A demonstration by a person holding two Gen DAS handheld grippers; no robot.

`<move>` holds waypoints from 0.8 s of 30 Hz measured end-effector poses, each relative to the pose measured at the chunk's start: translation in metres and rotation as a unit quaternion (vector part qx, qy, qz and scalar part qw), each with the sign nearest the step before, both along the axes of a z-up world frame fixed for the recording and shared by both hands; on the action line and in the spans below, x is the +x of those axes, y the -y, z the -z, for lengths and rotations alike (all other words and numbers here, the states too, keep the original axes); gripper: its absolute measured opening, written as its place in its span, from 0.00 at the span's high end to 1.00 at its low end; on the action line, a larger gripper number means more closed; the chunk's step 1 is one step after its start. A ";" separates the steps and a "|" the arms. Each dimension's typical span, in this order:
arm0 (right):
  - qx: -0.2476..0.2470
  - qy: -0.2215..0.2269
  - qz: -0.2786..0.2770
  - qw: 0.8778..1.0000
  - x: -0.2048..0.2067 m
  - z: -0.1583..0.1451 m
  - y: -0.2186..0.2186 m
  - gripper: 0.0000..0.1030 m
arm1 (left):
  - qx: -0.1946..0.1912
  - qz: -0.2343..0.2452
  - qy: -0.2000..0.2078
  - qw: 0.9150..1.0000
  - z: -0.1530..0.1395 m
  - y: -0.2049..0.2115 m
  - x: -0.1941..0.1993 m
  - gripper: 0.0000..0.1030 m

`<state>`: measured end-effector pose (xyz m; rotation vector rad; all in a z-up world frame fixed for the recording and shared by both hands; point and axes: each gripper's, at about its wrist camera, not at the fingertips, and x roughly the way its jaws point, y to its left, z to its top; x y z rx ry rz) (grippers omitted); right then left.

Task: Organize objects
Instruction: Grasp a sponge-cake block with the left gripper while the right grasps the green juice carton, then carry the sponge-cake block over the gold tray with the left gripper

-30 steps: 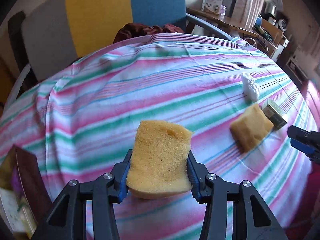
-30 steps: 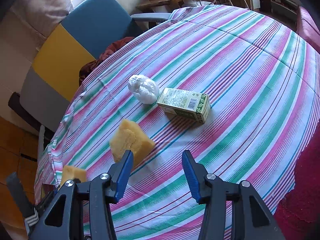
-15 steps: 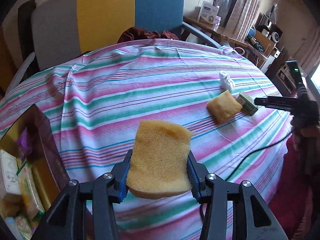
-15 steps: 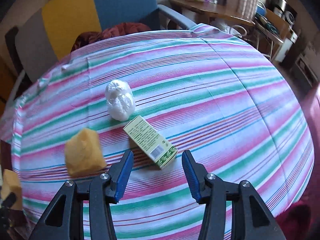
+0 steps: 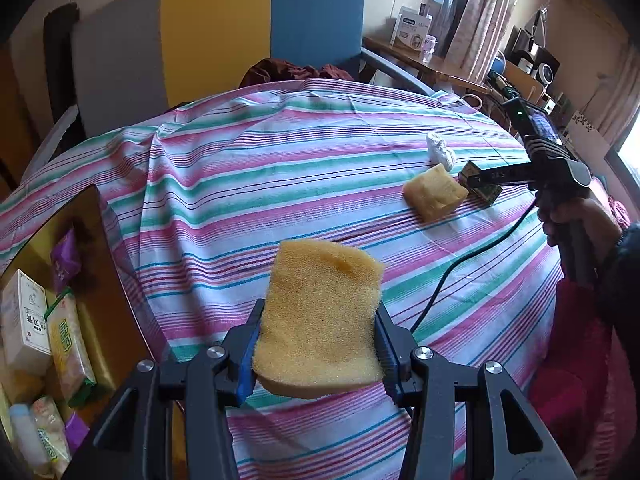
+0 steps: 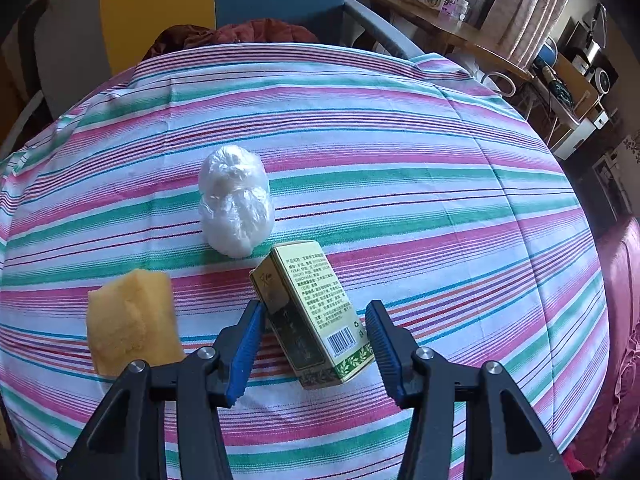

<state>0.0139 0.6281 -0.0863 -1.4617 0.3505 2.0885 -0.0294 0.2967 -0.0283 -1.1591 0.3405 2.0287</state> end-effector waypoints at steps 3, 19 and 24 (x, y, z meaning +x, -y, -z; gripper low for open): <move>0.004 0.000 0.003 1.000 0.002 0.001 0.000 0.50 | 0.001 0.002 0.001 1.000 0.000 0.002 0.003 0.52; 0.009 0.042 0.014 0.999 0.015 0.004 0.027 0.71 | 0.015 -0.032 -0.054 0.998 -0.015 0.026 0.011 0.52; 0.003 0.052 0.021 0.998 0.024 0.003 0.039 0.71 | 0.018 -0.047 -0.079 0.996 -0.020 0.039 0.014 0.52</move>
